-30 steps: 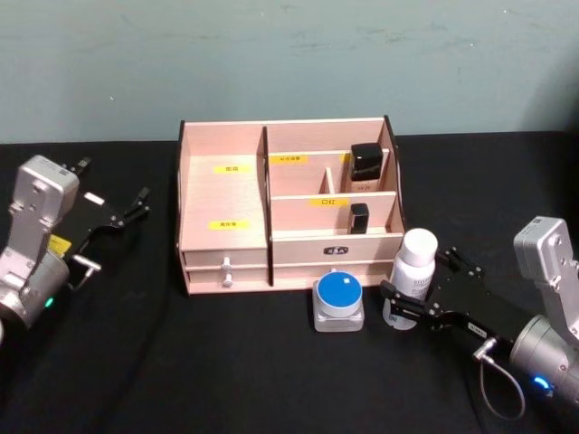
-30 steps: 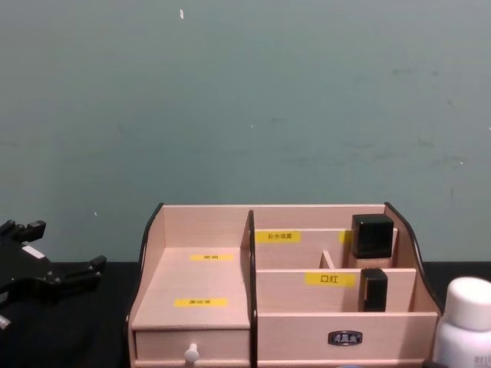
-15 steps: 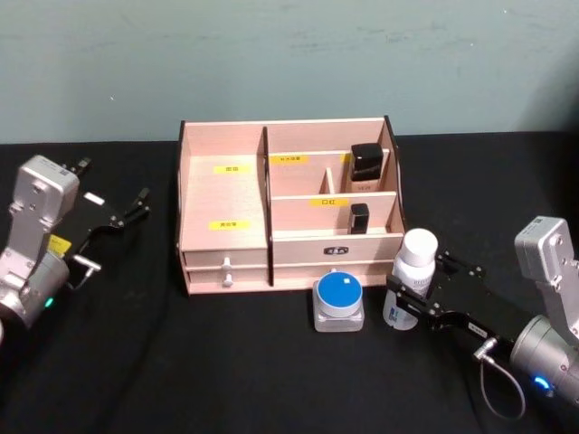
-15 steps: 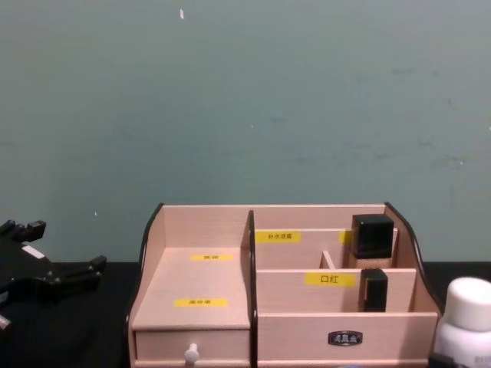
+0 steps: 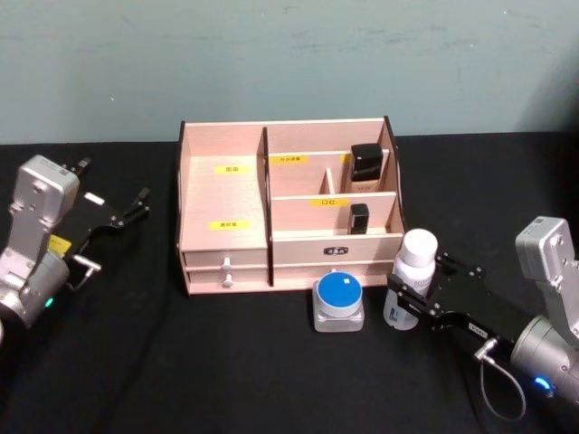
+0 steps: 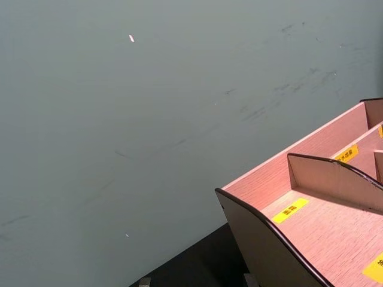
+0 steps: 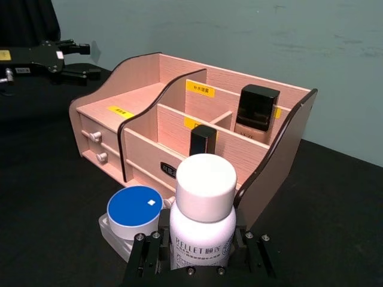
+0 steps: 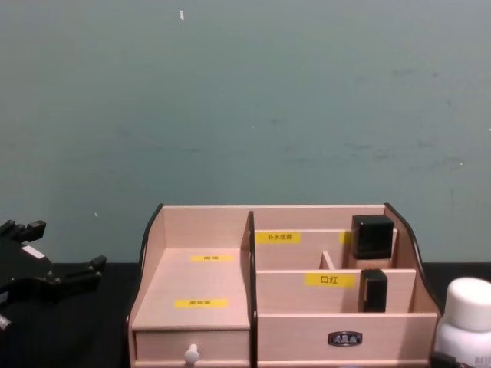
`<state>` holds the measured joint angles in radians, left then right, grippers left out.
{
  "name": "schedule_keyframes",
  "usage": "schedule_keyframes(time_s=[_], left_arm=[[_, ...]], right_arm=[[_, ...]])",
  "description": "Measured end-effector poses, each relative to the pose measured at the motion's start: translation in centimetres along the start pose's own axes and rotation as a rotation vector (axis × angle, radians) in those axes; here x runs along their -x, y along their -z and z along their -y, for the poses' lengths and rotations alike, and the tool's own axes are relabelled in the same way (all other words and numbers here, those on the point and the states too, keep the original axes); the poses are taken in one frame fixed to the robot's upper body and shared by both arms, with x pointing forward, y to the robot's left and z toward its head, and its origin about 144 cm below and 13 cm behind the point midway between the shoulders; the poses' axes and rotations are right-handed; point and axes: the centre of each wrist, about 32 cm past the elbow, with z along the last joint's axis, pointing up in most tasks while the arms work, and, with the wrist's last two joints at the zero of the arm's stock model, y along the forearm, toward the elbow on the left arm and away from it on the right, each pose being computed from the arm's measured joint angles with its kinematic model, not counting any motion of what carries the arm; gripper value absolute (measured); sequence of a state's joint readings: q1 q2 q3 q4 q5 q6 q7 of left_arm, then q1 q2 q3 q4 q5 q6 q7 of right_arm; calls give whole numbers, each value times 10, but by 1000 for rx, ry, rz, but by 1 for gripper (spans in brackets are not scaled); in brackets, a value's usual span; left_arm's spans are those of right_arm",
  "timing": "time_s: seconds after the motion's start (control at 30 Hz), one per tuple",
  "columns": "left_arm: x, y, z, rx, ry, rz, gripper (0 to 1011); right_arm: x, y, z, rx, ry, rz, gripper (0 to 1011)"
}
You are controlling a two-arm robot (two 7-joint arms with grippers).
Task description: Pick up the facial cleanser and watermelon frost from the table and place them into the tiered storage box.
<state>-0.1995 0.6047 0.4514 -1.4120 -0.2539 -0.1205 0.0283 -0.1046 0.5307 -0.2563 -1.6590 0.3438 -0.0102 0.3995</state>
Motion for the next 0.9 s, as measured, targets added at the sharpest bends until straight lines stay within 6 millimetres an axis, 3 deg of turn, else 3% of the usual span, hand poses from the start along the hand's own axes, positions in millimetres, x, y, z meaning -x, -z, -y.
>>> schedule_keyframes(time_s=[0.23, 0.47, 0.67, 0.9], left_arm=[[0, 0, 0, 0, 0, 0, 1001], [0, 0, 0, 0, 0, 0, 1001], [0, 0, 0, 0, 0, 0, 1001], [0, 0, 0, 0, 0, 0, 1001]], right_arm=[[-2, -5, 6, -20, -15, -7, 601], [1, -22, 14, -58, -40, -4, 601], [3, -47, 15, -103, -85, -2, 601], [4, -76, 1, -151, -114, 31, 601]])
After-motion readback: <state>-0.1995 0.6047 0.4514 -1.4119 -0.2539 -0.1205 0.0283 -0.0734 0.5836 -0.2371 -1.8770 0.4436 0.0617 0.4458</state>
